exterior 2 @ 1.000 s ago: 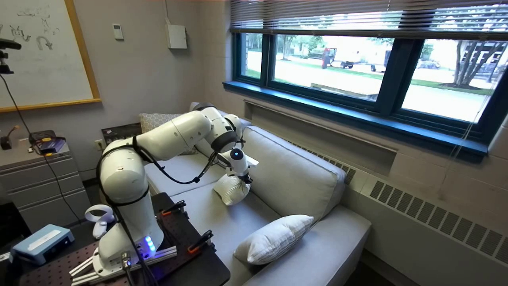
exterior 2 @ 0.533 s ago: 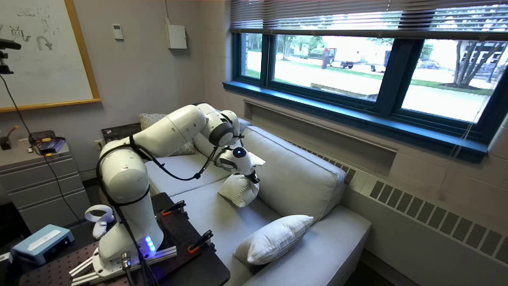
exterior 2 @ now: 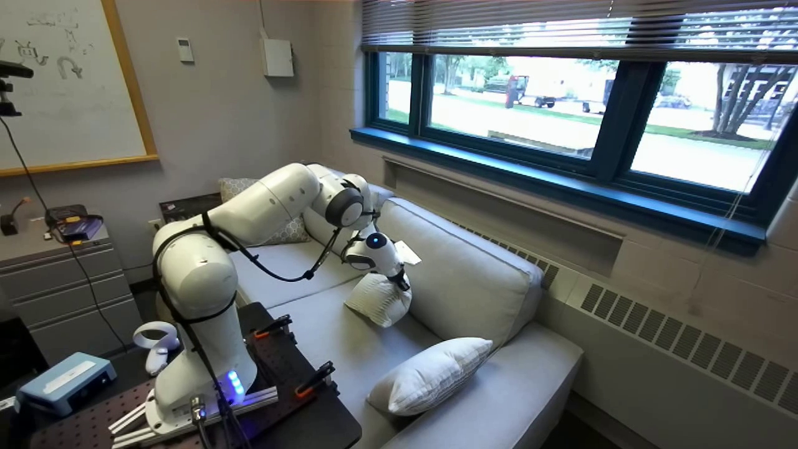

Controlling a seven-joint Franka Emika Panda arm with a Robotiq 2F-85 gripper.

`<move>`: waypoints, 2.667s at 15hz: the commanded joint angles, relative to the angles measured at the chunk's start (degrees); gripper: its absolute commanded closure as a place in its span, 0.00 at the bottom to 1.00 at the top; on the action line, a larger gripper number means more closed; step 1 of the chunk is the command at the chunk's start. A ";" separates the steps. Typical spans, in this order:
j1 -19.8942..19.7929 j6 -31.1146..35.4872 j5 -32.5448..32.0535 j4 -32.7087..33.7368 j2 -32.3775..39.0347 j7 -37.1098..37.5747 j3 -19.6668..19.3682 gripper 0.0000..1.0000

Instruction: Set the striped pillows against the armrest

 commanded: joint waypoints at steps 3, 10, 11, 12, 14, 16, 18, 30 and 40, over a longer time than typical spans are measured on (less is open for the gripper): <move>-2.33 0.69 -9.47 2.72 3.73 11.47 1.18 0.90; -16.90 0.54 -39.64 -6.77 9.70 2.82 10.65 0.91; -18.13 0.44 -40.59 -9.51 9.71 0.31 10.78 0.90; -18.36 0.32 -40.92 -13.24 8.70 -0.90 9.58 0.90; -17.23 -0.02 -39.06 -19.26 6.73 -3.56 6.33 0.91; -14.64 0.16 -36.16 -22.17 5.50 -5.00 2.56 0.91; -11.75 0.49 -33.38 -22.34 4.49 -4.93 -1.03 0.90; -3.67 0.59 -22.75 -2.91 6.04 1.85 -11.84 0.90; -17.35 0.52 -39.01 5.29 14.44 -0.56 -0.63 0.90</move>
